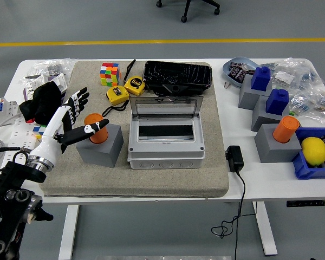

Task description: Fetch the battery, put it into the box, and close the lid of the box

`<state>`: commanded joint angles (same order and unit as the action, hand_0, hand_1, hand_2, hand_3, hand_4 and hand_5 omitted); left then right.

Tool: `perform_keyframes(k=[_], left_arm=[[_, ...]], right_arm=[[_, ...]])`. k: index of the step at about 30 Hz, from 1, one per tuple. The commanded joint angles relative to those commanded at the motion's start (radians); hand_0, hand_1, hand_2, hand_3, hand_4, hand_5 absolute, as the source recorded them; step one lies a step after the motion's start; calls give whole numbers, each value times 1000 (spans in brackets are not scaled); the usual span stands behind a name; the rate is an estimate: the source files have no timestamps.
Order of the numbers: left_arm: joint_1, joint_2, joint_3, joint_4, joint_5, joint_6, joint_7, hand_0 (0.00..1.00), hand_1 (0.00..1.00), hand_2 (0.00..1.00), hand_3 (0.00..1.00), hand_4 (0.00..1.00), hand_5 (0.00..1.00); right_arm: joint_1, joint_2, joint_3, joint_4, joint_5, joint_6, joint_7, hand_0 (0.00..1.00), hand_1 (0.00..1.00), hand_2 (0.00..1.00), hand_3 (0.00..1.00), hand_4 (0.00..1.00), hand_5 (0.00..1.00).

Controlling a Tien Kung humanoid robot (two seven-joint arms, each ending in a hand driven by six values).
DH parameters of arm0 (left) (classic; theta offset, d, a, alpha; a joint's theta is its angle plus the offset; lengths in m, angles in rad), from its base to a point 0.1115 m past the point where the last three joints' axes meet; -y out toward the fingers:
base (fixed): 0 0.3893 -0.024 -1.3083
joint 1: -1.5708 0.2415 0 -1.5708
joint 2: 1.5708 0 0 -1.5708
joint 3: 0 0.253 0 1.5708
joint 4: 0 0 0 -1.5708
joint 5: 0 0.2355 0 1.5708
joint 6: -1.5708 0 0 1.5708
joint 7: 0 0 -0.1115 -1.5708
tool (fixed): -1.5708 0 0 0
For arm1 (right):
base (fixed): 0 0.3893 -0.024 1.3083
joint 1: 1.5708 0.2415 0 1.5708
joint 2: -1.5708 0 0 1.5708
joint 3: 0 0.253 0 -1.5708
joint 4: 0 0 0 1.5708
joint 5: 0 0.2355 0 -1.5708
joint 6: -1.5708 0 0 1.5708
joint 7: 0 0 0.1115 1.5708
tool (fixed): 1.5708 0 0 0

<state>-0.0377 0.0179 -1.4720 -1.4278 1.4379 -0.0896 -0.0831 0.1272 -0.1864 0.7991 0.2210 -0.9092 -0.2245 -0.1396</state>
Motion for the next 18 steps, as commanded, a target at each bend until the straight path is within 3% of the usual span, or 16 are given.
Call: perform_keyframes(k=[6,7,12,13,18], left_arm=[[-14,-8,3,23,-46,12,-8,998,998,998,998,998,53],[-16,-10,3,27,-57,14,-11,910,982,958,979,998,2],[-23,-13,17,43,-102,19,-18,910,982,958,979,998,2],[-23,-15,21,46,-113,18,-19,875,898,837,868,998,2],[-23,-18,32,59,-159,5,-20,875,898,837,868,998,2]], right_arm=[[0,0,-4,-1,7,0,2,816,693,664,599,993,776],[0,0,-4,-1,8,0,3,815,693,663,602,994,781],[0,0,-8,-2,17,1,7,815,693,663,602,994,781],[-1,0,-8,-2,19,1,7,815,692,661,605,997,784],[0,0,-10,-2,21,2,8,815,692,661,605,997,784]])
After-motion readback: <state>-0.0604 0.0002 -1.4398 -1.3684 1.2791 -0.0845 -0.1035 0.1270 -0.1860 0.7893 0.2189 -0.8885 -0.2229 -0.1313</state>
